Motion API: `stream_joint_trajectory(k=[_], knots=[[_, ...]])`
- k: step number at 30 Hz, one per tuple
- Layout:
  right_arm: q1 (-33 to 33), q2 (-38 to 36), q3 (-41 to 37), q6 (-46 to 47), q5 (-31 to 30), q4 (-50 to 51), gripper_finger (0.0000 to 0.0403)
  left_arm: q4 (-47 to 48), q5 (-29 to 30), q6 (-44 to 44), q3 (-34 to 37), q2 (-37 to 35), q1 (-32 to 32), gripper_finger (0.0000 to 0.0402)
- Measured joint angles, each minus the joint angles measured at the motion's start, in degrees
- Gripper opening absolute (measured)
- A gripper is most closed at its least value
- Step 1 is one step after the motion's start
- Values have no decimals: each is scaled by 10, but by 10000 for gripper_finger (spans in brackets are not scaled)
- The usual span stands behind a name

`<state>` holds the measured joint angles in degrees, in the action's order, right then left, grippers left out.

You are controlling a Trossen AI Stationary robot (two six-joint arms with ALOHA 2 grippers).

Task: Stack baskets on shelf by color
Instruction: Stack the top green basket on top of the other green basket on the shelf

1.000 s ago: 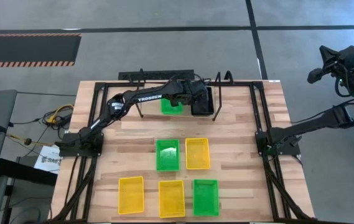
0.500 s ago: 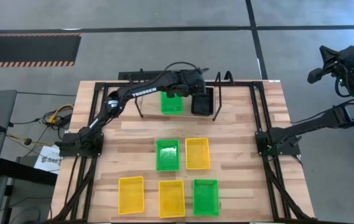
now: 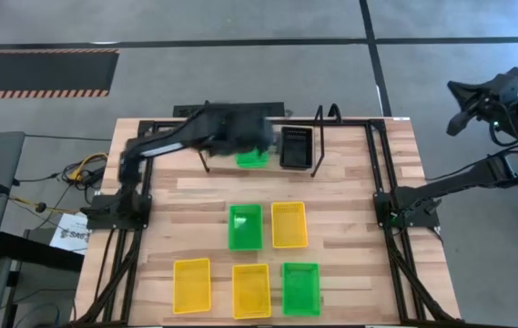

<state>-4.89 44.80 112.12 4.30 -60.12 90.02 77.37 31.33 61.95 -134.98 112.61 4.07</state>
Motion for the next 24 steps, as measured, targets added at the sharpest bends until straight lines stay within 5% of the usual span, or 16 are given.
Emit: stream_joint_trajectory(k=[4,10,17,24], knots=[[0,3,0,49,101,0,17,125,110,55,0,-54,-99,98],[0,30,0,148,278,-1,9,128,190,25,29,-117,-225,98],[0,106,-57,246,410,-24,5,128,165,-109,63,-175,-312,98],[-9,172,-128,379,455,2,5,126,83,-102,187,-264,-344,98]])
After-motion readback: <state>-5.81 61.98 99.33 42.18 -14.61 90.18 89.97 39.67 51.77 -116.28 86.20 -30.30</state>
